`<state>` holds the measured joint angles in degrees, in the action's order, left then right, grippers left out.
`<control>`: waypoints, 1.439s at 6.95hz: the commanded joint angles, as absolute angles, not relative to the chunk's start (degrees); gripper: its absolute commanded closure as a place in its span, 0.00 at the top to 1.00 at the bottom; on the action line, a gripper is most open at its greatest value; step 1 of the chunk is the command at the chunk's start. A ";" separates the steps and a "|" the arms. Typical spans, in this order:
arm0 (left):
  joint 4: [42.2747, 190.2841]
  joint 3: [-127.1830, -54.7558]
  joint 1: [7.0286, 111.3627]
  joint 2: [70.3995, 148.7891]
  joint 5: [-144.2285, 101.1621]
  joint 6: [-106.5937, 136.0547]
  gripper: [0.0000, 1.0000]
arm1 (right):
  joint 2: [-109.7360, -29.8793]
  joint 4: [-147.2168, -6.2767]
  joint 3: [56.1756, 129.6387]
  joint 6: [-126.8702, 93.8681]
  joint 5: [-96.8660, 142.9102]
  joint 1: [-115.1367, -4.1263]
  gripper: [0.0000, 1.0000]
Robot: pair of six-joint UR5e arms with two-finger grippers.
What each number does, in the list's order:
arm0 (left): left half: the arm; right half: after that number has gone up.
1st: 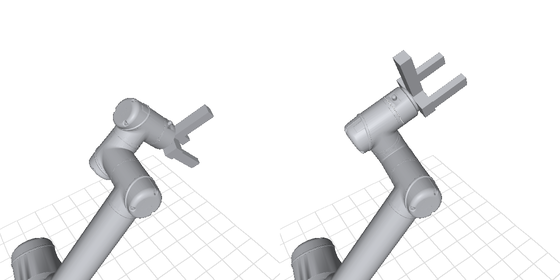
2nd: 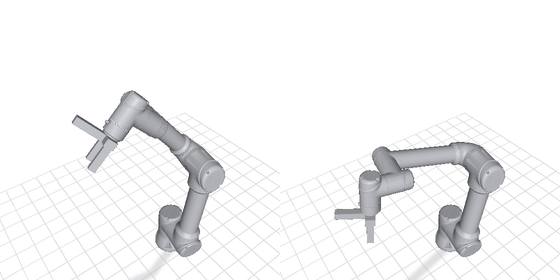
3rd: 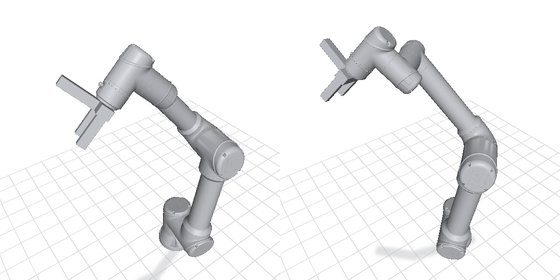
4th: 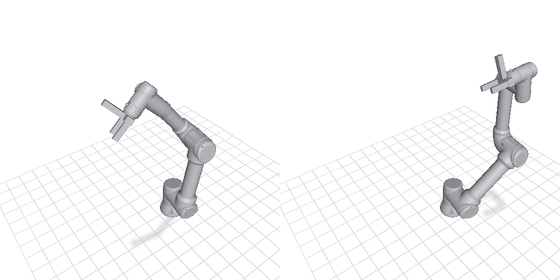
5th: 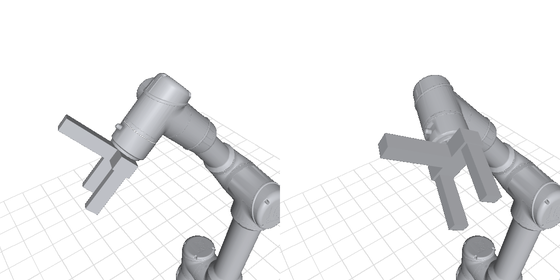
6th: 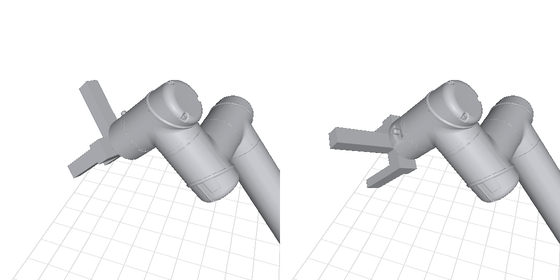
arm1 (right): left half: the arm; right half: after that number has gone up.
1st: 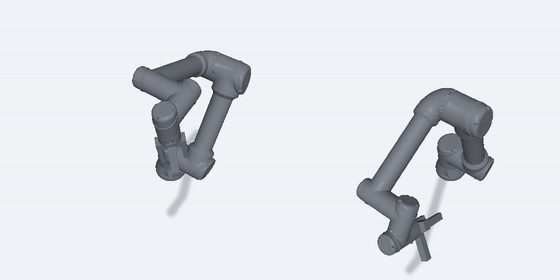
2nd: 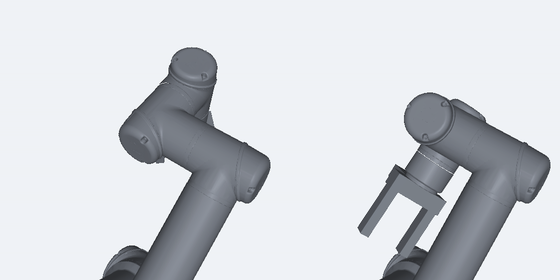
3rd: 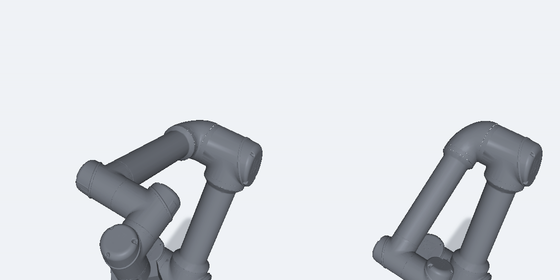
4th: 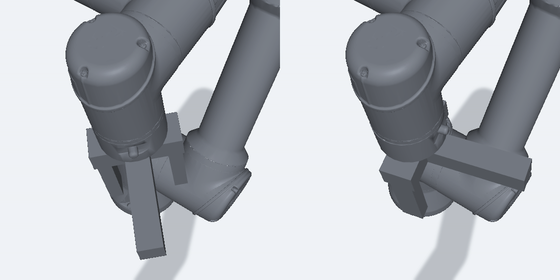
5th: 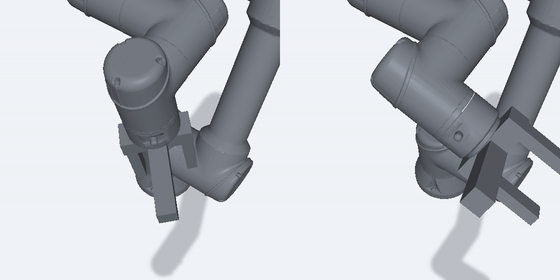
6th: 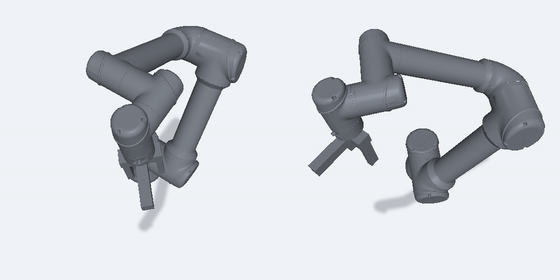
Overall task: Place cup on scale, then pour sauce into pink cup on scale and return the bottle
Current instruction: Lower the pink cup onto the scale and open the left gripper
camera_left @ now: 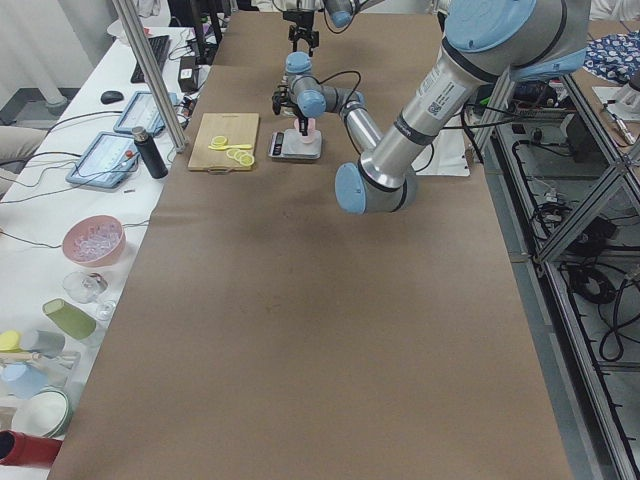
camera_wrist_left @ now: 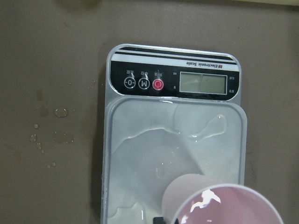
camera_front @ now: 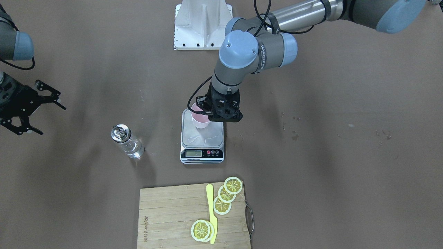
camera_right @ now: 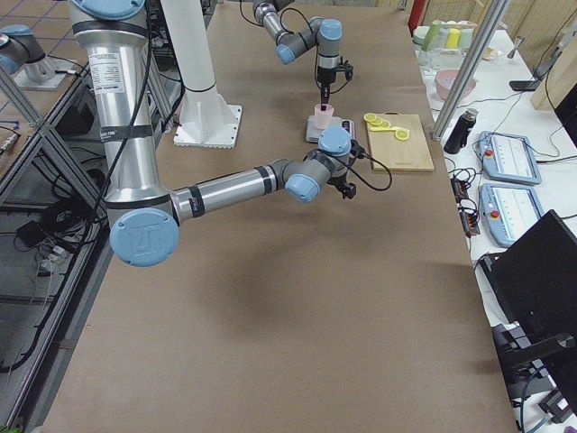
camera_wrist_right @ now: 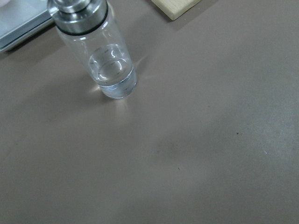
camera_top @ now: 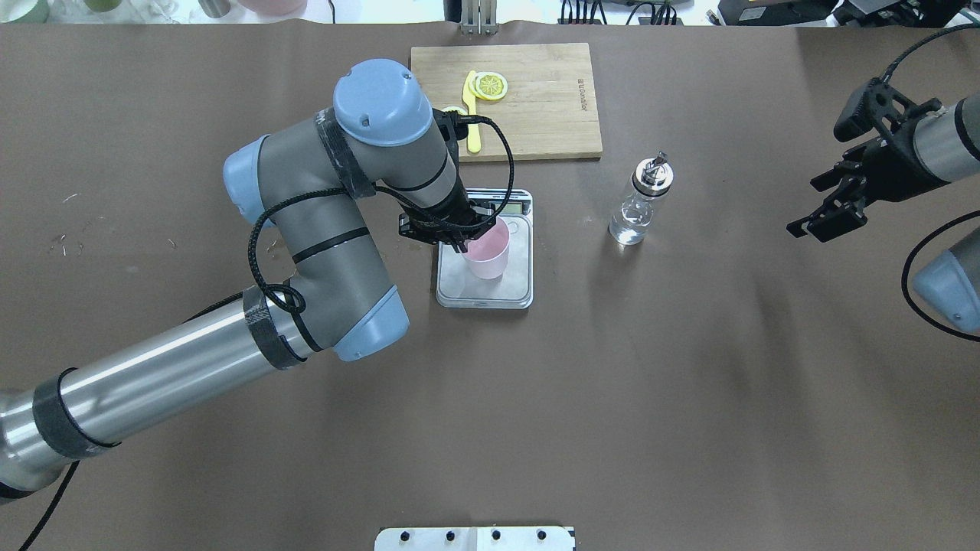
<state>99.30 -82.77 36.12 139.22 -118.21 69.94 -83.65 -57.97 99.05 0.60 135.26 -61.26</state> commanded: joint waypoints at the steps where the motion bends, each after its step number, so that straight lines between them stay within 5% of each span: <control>1: 99.49 -82.18 37.00 139.22 -118.21 69.87 0.00 | -83.67 -58.01 99.05 0.53 135.18 -61.08 1.00; 3: 99.93 -82.18 37.00 139.31 -118.21 69.96 0.00 | -83.58 -58.01 98.70 0.53 135.18 -61.00 1.00; 4: 100.02 -82.18 37.00 139.31 -118.21 69.96 0.11 | -83.67 -58.01 98.70 0.53 135.18 -61.00 1.00; 5: 100.02 -82.26 37.00 139.39 -118.21 69.96 0.43 | -83.58 -58.01 98.70 0.53 135.18 -61.00 1.00; 6: 100.02 -82.27 36.91 139.48 -118.21 70.05 0.60 | -83.67 -58.01 98.79 0.53 135.26 -61.00 1.00; 10: 99.93 -83.49 37.00 139.31 -118.39 69.96 0.89 | -83.58 -58.01 98.70 0.61 135.35 -60.82 1.00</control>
